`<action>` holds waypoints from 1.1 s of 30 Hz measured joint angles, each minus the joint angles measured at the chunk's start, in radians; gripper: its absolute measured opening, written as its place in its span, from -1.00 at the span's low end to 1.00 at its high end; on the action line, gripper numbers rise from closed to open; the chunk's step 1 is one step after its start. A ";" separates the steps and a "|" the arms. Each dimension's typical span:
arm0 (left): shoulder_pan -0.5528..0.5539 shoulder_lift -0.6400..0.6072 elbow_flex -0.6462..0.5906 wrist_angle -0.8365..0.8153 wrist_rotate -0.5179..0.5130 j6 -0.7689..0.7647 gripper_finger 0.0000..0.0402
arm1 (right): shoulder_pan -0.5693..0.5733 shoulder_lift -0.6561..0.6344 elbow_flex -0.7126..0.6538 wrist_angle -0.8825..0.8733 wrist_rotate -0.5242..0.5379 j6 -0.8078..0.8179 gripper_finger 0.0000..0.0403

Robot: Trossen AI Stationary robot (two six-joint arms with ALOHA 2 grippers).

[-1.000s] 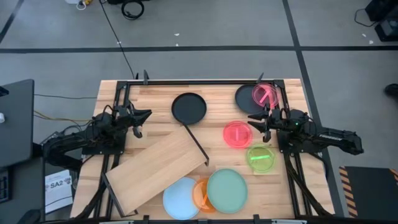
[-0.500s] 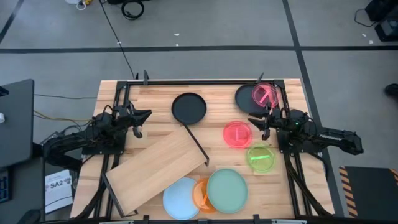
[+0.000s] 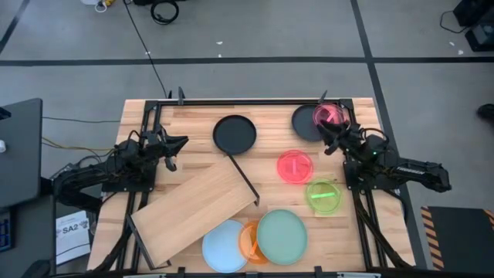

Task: Place and stack plates onto a shelf
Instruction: Put the top pink plate on the shelf

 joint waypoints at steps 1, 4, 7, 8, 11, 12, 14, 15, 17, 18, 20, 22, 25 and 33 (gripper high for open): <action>0.000 0.000 0.000 0.000 0.000 0.000 -0.75 | 0.000 0.000 0.000 0.005 0.000 -0.012 -0.09; 0.000 0.000 0.000 0.000 0.000 0.000 -0.75 | 0.000 0.000 0.000 0.007 -0.007 -0.040 -0.07; 0.000 0.000 0.000 0.000 0.000 0.001 -0.75 | 0.000 0.000 0.000 0.011 0.007 -0.039 -0.07; 0.000 0.000 0.000 0.000 0.000 0.001 -0.75 | 0.000 0.000 0.000 0.015 0.019 -0.040 -0.07; 0.000 0.000 0.000 0.000 0.000 0.001 -0.75 | 0.000 0.000 0.002 0.018 0.044 -0.048 -0.07; 0.000 0.000 0.000 0.000 0.000 0.001 -0.75 | 0.000 0.001 0.006 0.015 0.045 -0.060 -0.07; 0.000 0.000 0.000 0.000 0.000 0.001 -0.75 | 0.000 0.008 0.024 0.014 0.046 -0.084 -0.07; 0.000 0.000 0.000 0.000 0.000 0.001 -0.75 | 0.000 0.016 0.036 0.014 0.055 -0.096 -0.07; 0.000 0.000 0.000 0.000 0.000 0.001 -0.75 | -0.001 0.040 0.068 0.005 0.081 -0.115 -0.07; 0.000 0.000 0.000 0.000 0.000 0.001 -0.75 | -0.001 0.055 0.086 -0.009 0.096 -0.125 -0.07; 0.000 0.000 0.000 0.000 0.000 0.001 -0.75 | -0.002 0.091 0.127 -0.052 0.127 -0.128 -0.07; 0.000 0.000 0.000 0.000 0.000 0.000 -0.75 | -0.009 0.136 0.171 -0.116 0.154 -0.129 -0.07; 0.000 0.000 0.000 0.000 0.000 0.000 -0.75 | -0.038 0.217 0.240 -0.233 0.189 -0.094 -0.07; 0.000 0.000 0.000 0.000 0.000 0.000 -0.75 | -0.200 0.462 0.419 -0.472 0.165 0.033 -0.07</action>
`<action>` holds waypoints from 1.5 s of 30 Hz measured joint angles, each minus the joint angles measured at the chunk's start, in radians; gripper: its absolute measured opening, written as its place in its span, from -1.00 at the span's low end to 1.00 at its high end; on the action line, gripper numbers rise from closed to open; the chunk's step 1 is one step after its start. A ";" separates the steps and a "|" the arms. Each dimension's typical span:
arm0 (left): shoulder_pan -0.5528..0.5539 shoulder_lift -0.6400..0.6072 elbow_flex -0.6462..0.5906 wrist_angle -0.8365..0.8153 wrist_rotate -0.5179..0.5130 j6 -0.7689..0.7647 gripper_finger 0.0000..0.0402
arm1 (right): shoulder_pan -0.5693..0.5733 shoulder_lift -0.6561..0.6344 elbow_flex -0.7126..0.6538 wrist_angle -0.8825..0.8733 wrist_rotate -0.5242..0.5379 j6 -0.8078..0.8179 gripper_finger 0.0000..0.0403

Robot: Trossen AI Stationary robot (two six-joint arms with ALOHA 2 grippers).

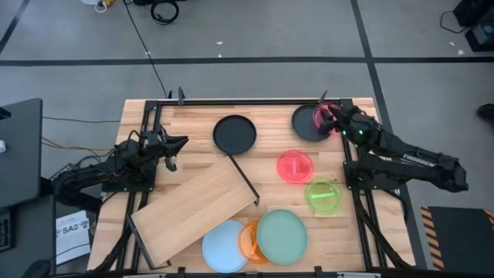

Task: Place and stack plates onto a shelf
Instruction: Put the top pink plate on the shelf

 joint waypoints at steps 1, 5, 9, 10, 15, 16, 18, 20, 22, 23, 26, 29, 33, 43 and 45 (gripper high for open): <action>0.000 0.000 0.000 0.000 0.000 0.000 -0.75 | -0.023 0.032 0.022 -0.017 -0.023 0.005 -0.07; 0.000 0.000 0.000 0.000 0.000 0.000 -0.75 | -0.101 0.152 0.096 -0.053 -0.123 0.015 -0.07; 0.000 0.000 0.000 0.000 0.000 -0.001 -0.75 | -0.162 0.264 0.152 -0.064 -0.185 0.015 -0.07; 0.000 0.000 0.000 0.000 0.000 -0.001 -0.75 | -0.176 0.290 0.163 -0.070 -0.198 0.014 -0.07; 0.000 0.000 0.000 0.000 0.000 -0.001 -0.75 | -0.236 0.425 0.201 -0.070 -0.258 -0.004 -0.07; 0.000 0.000 0.000 0.000 0.000 -0.001 -0.75 | -0.246 0.452 0.206 -0.071 -0.269 -0.004 -0.07; 0.000 0.000 0.000 0.000 0.000 -0.001 -0.75 | -0.263 0.505 0.212 -0.073 -0.288 -0.004 -0.07; 0.000 0.000 0.000 0.000 0.000 -0.001 -0.75 | -0.274 0.553 0.214 -0.070 -0.286 -0.005 -0.07; 0.000 0.000 0.000 0.000 0.000 -0.001 -0.75 | -0.282 0.595 0.214 -0.072 -0.287 -0.005 -0.07; 0.000 0.000 0.000 0.000 0.000 -0.001 -0.75 | -0.285 0.614 0.214 -0.071 -0.288 -0.005 -0.07; 0.000 0.000 0.000 0.000 0.000 -0.001 -0.75 | -0.286 0.664 0.214 -0.071 -0.286 -0.014 -0.07; 0.000 0.000 0.000 0.000 0.000 -0.001 -0.75 | -0.286 0.700 0.214 -0.071 -0.282 -0.066 -0.07; 0.000 0.000 0.000 0.000 0.000 -0.001 -0.75 | -0.286 0.734 0.214 -0.071 -0.279 -0.093 -0.07; 0.000 0.000 0.000 0.000 0.000 -0.001 -0.75 | -0.288 0.800 0.214 -0.104 -0.225 -0.091 -0.07; 0.000 0.000 0.000 0.000 0.000 -0.001 -0.75 | -0.288 0.810 0.214 -0.114 -0.225 -0.089 -0.07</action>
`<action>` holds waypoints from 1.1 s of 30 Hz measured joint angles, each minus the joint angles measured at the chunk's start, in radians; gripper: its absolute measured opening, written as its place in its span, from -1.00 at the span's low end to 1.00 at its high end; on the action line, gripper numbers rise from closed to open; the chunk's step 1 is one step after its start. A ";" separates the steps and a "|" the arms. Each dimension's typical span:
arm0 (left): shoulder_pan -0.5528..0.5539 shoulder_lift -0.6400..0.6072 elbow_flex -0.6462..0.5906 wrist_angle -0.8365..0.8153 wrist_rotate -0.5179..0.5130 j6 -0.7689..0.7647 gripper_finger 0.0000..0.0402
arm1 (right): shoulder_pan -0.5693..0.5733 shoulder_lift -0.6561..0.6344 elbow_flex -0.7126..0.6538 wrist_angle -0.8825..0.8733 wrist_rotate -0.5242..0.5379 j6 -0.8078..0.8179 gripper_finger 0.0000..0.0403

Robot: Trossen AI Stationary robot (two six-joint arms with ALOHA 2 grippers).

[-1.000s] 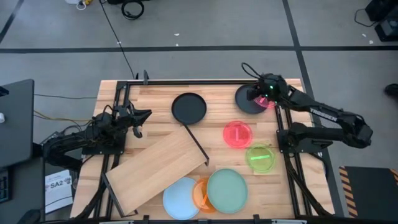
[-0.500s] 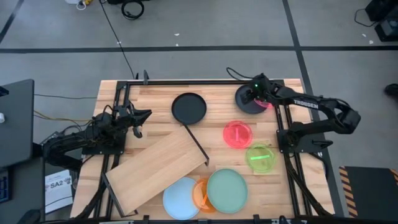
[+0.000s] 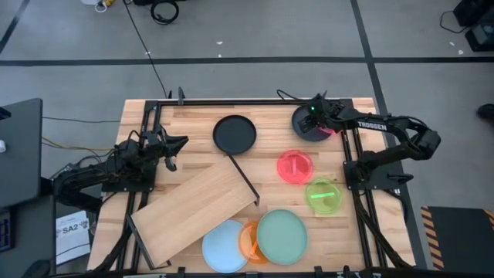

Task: Place and stack plates onto a shelf
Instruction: Put the top pink plate on the shelf

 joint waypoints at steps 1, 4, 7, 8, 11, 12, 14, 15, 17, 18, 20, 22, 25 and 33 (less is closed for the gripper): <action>0.000 0.000 0.000 0.000 0.000 0.000 -0.75 | 0.000 0.002 0.000 -0.009 0.000 0.005 -0.07; 0.000 0.000 0.000 0.000 0.000 0.000 -0.75 | 0.000 0.012 0.000 -0.010 0.002 0.008 -0.07; 0.000 0.000 0.000 0.000 0.000 0.000 -0.75 | 0.000 0.024 0.000 -0.012 0.003 0.007 -0.07; 0.000 0.000 0.000 0.000 0.000 0.000 -0.75 | 0.000 0.028 0.000 -0.013 0.002 0.007 -0.07; 0.000 0.000 0.000 0.000 0.000 0.000 -0.75 | 0.000 0.044 0.000 -0.022 0.002 0.007 -0.07; 0.000 0.000 0.000 0.000 0.000 0.000 -0.75 | 0.000 0.050 0.000 -0.025 0.002 0.007 -0.07; 0.000 0.000 0.000 0.000 0.000 0.000 -0.75 | 0.000 0.060 0.000 -0.029 0.006 0.006 -0.07; 0.000 0.000 0.000 0.000 0.000 0.000 -0.75 | 0.000 0.065 0.000 -0.030 0.007 0.006 -0.07; 0.000 0.000 0.000 0.000 0.000 0.000 -0.75 | 0.000 0.075 0.000 -0.033 0.011 0.006 -0.07; 0.000 0.000 0.000 0.000 0.000 0.000 -0.75 | 0.000 0.080 0.000 -0.033 0.011 0.006 -0.07; 0.000 0.000 0.000 0.000 0.000 0.000 -0.75 | -0.001 0.090 0.000 -0.035 0.013 0.006 -0.08; 0.000 0.000 0.000 0.000 0.000 0.000 -0.75 | -0.001 0.100 0.000 -0.037 0.019 0.006 -0.10; 0.000 0.000 0.000 0.000 0.000 -0.001 -0.75 | -0.001 0.111 0.000 -0.038 0.025 0.006 -0.16; 0.000 0.000 0.000 0.000 0.000 -0.001 -0.75 | -0.001 0.114 -0.001 -0.038 0.026 0.006 -0.35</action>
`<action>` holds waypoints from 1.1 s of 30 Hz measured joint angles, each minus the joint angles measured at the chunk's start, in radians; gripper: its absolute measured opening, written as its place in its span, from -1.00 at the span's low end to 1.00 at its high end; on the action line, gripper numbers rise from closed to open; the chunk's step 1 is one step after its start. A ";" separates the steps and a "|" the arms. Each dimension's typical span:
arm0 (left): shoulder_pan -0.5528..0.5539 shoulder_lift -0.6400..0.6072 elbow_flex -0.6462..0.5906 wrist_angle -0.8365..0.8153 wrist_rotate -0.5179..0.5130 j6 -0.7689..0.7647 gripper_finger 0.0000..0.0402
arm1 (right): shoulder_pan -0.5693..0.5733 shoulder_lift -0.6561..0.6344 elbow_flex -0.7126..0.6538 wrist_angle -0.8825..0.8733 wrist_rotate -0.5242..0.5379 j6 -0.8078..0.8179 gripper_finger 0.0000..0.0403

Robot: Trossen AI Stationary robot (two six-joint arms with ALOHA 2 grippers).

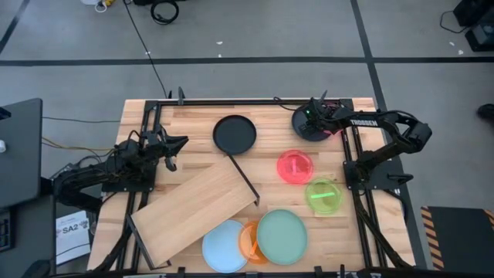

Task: Place and stack plates onto a shelf
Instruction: Put the top pink plate on the shelf

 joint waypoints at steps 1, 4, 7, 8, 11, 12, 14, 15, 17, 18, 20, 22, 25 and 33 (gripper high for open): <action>0.000 0.000 0.000 0.000 0.000 0.000 -0.75 | 0.000 0.000 0.000 0.000 0.000 0.000 -0.38; 0.000 0.000 0.000 0.000 0.000 0.000 -0.75 | 0.000 0.000 0.000 0.000 0.000 0.000 -0.45; 0.000 0.000 0.000 0.000 0.000 0.000 -0.75 | 0.000 0.000 0.000 0.000 0.000 0.000 -0.52; 0.000 0.000 0.000 0.000 0.000 0.000 -0.75 | 0.000 0.000 0.000 0.000 0.000 0.000 -0.54; 0.000 0.000 0.000 0.000 0.000 0.000 -0.75 | 0.000 0.000 0.000 0.000 0.000 0.000 -0.60; 0.000 0.000 0.000 0.000 0.000 0.000 -0.75 | 0.000 0.000 0.000 0.000 0.000 0.000 -0.62; 0.000 0.000 0.000 0.000 0.000 0.000 -0.75 | 0.000 0.000 0.000 0.000 0.000 0.000 -0.66; 0.000 0.000 0.000 0.000 0.000 0.000 -0.75 | 0.000 0.000 0.000 0.000 0.000 0.000 -0.68; 0.000 0.000 0.000 0.000 0.000 0.000 -0.75 | 0.000 0.000 0.000 0.000 0.000 0.000 -0.73; 0.000 0.000 0.000 0.000 0.000 0.000 -0.75 | 0.000 -0.001 0.000 0.000 0.000 0.000 -0.75; 0.000 0.000 0.000 0.000 0.000 0.000 -0.75 | 0.000 -0.001 0.000 0.000 0.000 0.000 -0.80; 0.000 0.000 0.000 0.000 0.000 0.000 -0.75 | 0.000 -0.001 0.000 0.000 0.001 0.000 -0.85; 0.000 0.000 0.000 0.000 0.000 0.000 -0.75 | 0.000 -0.001 0.000 0.000 0.001 0.000 -0.92; 0.000 0.000 0.000 0.000 0.000 0.000 -0.75 | 0.000 -0.001 0.000 0.000 0.001 0.001 -0.95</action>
